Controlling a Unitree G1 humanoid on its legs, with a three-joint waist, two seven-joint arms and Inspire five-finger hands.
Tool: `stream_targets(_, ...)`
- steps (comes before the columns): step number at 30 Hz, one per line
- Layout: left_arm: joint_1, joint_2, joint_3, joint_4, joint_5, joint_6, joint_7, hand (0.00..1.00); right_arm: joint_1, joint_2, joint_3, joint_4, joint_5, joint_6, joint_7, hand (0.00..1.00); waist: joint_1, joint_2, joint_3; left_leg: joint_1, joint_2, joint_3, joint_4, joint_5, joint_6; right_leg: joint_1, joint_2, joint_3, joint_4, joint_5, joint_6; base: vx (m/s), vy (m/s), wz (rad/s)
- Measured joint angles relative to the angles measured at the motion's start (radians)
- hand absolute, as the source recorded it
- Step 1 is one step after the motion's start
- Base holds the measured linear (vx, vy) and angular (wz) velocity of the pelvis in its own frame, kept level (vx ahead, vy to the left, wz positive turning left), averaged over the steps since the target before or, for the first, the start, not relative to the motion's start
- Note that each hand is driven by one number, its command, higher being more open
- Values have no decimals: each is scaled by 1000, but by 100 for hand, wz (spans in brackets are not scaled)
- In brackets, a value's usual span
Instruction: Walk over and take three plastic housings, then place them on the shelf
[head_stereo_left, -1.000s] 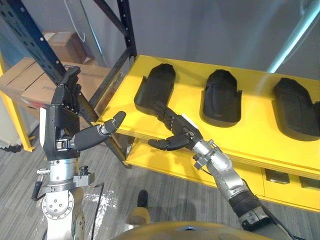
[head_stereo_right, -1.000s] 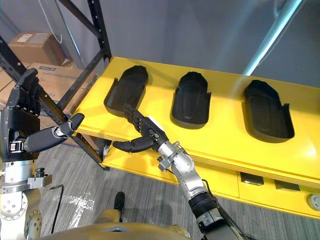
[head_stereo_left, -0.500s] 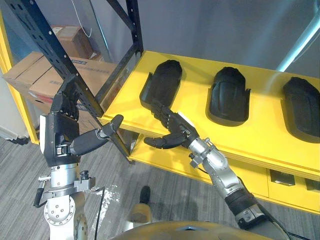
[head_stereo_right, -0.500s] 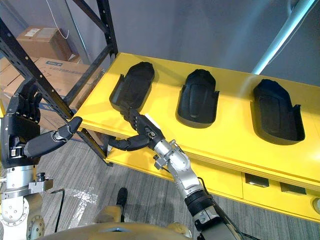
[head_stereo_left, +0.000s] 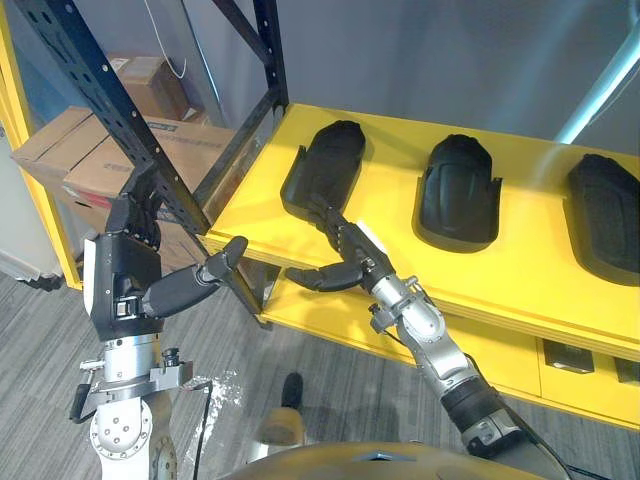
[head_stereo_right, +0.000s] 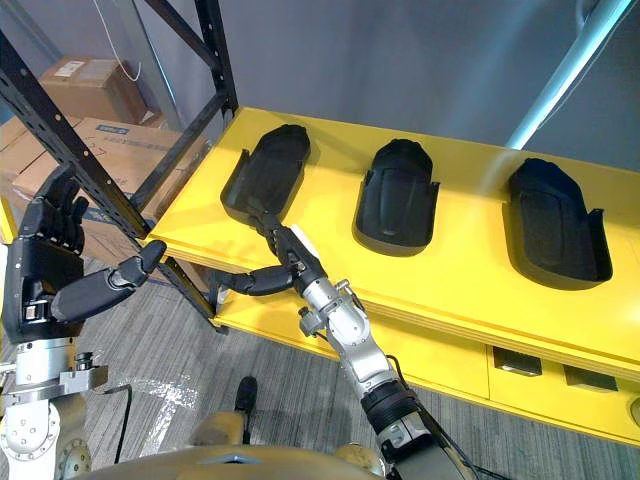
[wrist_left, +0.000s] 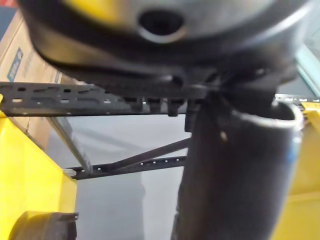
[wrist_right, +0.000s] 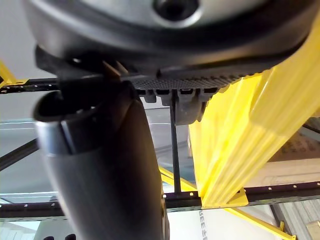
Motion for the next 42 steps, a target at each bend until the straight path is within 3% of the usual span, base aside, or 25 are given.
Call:
stream_targets(11, 36, -22, -54, 0, 1, 1, -14, 100, -15, 12, -2, 13, -6, 0, -71, 100, 4, 17, 0, 5, -23, -8, 0, 1, 2, -15, -36, -6, 66, -36, 11, -9, -13, 3)
stream_targets(23, 36, -22, -60, 0, 9, 1, -2, 100, 6, 11, -2, -7, 3, -16, -6, 100, 0, 22, 1, 4, -20, 5, 0, -1, 4, -24, -33, 6, 63, -39, 11, -4, -17, -3)
stream_targets(27, 36, -21, -57, 0, 22, 1, 40, 100, 172, -5, -4, -271, 1, -31, 29, 100, -10, 13, -5, 4, -14, 46, 0, -10, 7, -34, -25, 41, 25, -13, 21, 23, -17, -27)
stream_targets(33, 22, -19, -57, 1, 21, 0, 52, 100, 340, -7, -118, -646, 43, -76, 97, 100, -76, -42, -42, 25, 3, 131, 0, -35, 7, -32, -3, 121, -61, 45, 21, 45, -3, -44)
stream_targets(36, -12, -19, -62, 2, 20, 7, 77, 100, 362, 5, -214, -704, 21, -115, 12, 100, -105, -51, -51, 62, 11, 185, -1, -50, 7, -21, 2, 168, -76, 58, 20, -13, 4, -51)
stream_targets(38, -26, -20, -74, 5, 48, 24, 144, 100, 376, 13, -271, -704, -76, -120, -111, 100, -116, -46, -66, 70, 18, 212, -1, -55, 5, -29, 5, 187, -83, 61, 19, -52, -8, -36)
stream_targets(39, -26, -22, -78, 28, 139, 27, 228, 100, 403, 30, -323, -702, -158, -119, -215, 100, -119, -36, -76, 74, 22, 227, -3, -61, 4, -34, 9, 202, -89, 62, 14, -47, -4, -30)
stream_targets(42, 5, -41, -66, 87, 211, 27, 360, 100, 482, 68, -433, -702, -168, -119, -387, 100, -130, -24, -87, 75, 34, 250, -3, -63, 1, -45, 19, 219, -95, 70, 11, -15, -11, -23)
